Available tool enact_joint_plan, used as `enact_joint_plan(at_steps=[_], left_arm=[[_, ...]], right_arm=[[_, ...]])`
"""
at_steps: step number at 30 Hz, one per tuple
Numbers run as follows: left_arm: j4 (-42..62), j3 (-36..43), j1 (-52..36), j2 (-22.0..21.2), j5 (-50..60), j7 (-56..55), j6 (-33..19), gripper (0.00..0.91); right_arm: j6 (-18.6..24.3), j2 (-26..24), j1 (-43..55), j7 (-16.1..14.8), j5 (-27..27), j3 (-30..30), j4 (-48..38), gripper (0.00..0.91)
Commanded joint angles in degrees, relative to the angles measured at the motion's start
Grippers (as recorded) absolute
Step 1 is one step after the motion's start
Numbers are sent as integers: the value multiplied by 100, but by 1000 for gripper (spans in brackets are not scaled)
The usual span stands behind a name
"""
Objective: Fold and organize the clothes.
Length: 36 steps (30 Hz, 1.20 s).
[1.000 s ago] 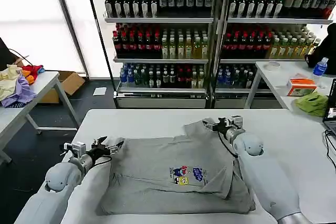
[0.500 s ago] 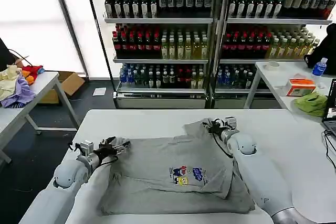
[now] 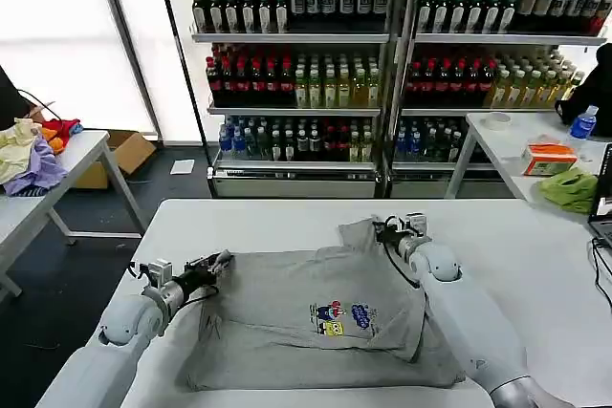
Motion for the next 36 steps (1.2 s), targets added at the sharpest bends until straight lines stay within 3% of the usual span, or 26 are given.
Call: enact_joint_plan(at_steps=[1,8,16,24,30,36], left_arm=[[-19,53,-67,5,-159,-156,-82,10],[-271,72,-114,55,-211,-283,-127,10],[-699,-193,121,281,-374,-330,-245,10],[-1678,-711,894,504,-413,-379,-243,10],[-2243,-1214,1739,717,-146,-352,-243,10],[-2823,-1793,2712,843,140,-392,-143,10]], right_arm=[[-4,18,-61,32,27,-11,159,0],[-3,-41,-186,115,218,111,541,0],[-228,-311,-402,232,868,586,1508,0],[-337,-934,-1056,418,1485,1093,3060,0],[-337,-1308,-2226,658,1780,1770,4322,0],[-335,-1323,-3525,738,1445,2300,5326,0]])
